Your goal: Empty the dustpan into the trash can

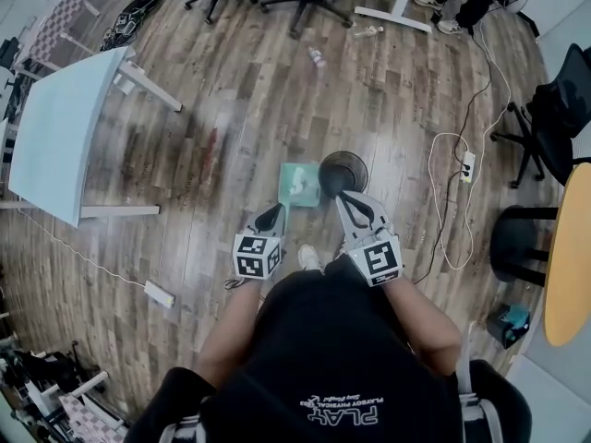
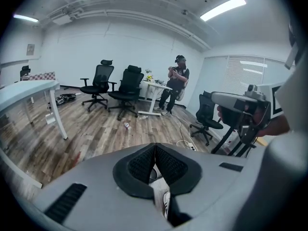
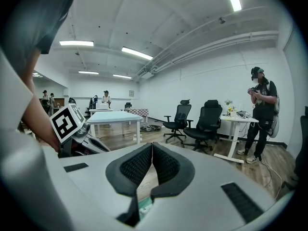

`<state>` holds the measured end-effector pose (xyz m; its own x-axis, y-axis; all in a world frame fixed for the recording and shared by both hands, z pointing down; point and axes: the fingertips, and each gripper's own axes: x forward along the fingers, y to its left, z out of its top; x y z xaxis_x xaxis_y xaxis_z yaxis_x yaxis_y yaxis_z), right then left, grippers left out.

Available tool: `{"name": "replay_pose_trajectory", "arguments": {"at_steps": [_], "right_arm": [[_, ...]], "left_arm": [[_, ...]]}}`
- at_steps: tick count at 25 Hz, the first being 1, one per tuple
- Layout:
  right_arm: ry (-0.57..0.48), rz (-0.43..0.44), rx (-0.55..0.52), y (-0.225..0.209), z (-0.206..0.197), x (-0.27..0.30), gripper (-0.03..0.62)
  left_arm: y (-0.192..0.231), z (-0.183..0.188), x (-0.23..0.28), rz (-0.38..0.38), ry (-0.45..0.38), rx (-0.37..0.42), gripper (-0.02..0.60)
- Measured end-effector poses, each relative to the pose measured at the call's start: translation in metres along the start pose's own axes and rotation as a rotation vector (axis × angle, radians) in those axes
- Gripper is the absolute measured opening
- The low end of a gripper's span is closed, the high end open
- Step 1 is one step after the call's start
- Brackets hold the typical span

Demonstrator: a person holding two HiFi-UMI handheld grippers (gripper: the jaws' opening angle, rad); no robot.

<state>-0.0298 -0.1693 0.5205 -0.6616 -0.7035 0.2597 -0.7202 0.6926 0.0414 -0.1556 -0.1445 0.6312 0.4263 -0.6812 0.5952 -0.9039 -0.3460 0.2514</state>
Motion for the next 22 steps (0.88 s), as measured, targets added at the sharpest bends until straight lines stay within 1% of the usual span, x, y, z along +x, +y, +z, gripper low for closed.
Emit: {"name": "replay_pose_trajectory", "arguments": {"at_steps": [3, 6, 9, 12, 16, 19, 22], "right_arm": [[0.01, 0.038, -0.008, -0.008, -0.006, 0.007, 0.025], [0.011, 0.053, 0.016, -0.02, -0.013, 0.011, 0.025], [0.011, 0.062, 0.033, -0.03, -0.023, 0.013, 0.025], [0.015, 0.086, 0.022, -0.034, -0.033, 0.018, 0.025], [0.043, 0.12, -0.006, -0.036, -0.051, 0.025, 0.025], [0.074, 0.121, 0.012, -0.041, -0.063, 0.026, 0.025], [0.1, 0.104, 0.037, -0.044, -0.073, 0.026, 0.025]], "left_arm": [[0.002, -0.001, 0.012, 0.011, 0.03, 0.001, 0.023], [0.004, -0.002, 0.024, 0.038, 0.062, 0.01, 0.023], [0.004, -0.004, 0.035, 0.048, 0.081, 0.023, 0.023], [0.006, -0.011, 0.045, 0.066, 0.117, 0.025, 0.023], [0.003, -0.023, 0.054, 0.091, 0.166, 0.02, 0.021], [0.004, -0.028, 0.056, 0.12, 0.205, 0.029, 0.021], [0.012, -0.032, 0.057, 0.153, 0.227, 0.033, 0.021]]}}
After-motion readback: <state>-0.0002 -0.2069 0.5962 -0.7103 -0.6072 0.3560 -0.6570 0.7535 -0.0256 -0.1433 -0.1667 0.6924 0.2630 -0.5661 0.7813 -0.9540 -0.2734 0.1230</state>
